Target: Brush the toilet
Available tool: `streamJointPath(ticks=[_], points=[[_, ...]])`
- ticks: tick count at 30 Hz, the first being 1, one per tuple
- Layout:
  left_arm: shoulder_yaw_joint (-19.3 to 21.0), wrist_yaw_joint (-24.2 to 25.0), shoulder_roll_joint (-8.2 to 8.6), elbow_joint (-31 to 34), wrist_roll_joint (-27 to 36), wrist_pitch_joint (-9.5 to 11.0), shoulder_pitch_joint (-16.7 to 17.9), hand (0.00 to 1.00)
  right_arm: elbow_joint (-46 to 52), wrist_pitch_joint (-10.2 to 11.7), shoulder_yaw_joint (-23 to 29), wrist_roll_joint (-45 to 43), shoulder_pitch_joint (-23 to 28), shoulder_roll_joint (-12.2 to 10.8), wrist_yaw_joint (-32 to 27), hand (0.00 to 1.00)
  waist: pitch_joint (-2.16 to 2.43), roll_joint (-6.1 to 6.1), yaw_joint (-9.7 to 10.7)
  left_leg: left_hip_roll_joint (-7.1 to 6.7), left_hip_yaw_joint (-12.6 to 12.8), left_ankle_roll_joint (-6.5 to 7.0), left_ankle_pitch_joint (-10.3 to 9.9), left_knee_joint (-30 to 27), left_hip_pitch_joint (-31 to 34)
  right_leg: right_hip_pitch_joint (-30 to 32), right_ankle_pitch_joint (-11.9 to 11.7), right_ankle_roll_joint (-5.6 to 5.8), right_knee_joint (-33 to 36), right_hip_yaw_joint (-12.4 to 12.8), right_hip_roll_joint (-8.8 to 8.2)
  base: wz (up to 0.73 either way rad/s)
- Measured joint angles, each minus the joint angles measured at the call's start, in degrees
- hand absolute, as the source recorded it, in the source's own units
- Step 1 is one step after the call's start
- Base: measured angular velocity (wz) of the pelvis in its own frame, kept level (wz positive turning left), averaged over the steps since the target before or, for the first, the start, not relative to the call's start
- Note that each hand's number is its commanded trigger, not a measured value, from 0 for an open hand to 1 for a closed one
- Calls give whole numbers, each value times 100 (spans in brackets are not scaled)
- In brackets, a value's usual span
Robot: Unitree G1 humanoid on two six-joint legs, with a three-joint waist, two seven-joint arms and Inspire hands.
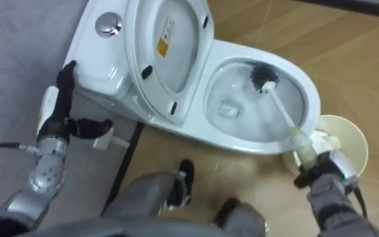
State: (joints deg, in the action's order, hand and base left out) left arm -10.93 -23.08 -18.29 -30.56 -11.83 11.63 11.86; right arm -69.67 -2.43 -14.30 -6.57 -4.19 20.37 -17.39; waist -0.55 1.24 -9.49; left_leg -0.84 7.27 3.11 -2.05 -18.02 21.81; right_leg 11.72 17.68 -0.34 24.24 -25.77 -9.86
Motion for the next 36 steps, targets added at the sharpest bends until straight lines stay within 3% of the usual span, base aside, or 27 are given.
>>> streamJointPath(ticks=[3,5,7,10,12,18,25,31,35,36], points=[[213,56,23,-202,0,-268,585,0,252,69,247,15,527,-74,2,100,39,-110,152,-25,-15,-48,-45,116,-321,-417,-25,39,-294,-84,49,8],[547,164,167,-320,-7,-526,944,0,366,125,471,6,835,-170,9,100,60,-185,239,-22,-106,-90,-114,164,-496,-665,-40,52,-477,-119,125,6],[727,234,241,-350,0,-531,1161,0,351,150,534,7,954,-231,41,100,12,-284,312,-38,-126,-100,-121,212,-654,-871,-39,56,-601,-153,162,16],[911,223,470,-514,144,-528,1305,0,358,276,681,10,1131,-254,105,100,-5,-329,298,-36,-131,-139,-198,251,-927,-1205,-58,82,-796,-167,212,3],[932,219,513,-589,174,-528,1315,0,425,322,818,17,1236,-294,104,100,-10,-357,310,-32,-148,-160,-237,306,-1057,-1334,-60,88,-871,-159,235,-4],[1343,207,611,-859,91,-529,1288,0,540,433,1153,149,1457,-447,84,100,38,-411,420,-87,-104,-212,-300,538,-1480,-1732,-71,111,-1102,-116,273,-6],[1538,111,711,-1485,104,-560,1215,0,560,435,1519,103,1562,-539,-16,100,40,-465,578,-82,157,-269,-409,644,-1887,-2028,-69,113,-1284,218,298,-20],[1538,170,850,-2185,100,-822,951,0,575,411,1679,10,1670,-749,-75,100,41,-463,772,-70,289,-284,-461,679,-2043,-2116,-71,113,-1323,458,310,-17],[1541,248,881,-2275,93,-961,759,0,469,359,1758,-126,1733,-880,-128,100,40,-426,853,-5,367,-292,-570,670,-2148,-2145,-78,116,-1249,536,319,-14],[1541,248,883,-2275,93,-967,735,0,444,355,1794,-170,1760,-902,-128,80,39,-418,881,13,363,-295,-585,669,-2150,-2146,-79,117,-1249,537,322,-5]])
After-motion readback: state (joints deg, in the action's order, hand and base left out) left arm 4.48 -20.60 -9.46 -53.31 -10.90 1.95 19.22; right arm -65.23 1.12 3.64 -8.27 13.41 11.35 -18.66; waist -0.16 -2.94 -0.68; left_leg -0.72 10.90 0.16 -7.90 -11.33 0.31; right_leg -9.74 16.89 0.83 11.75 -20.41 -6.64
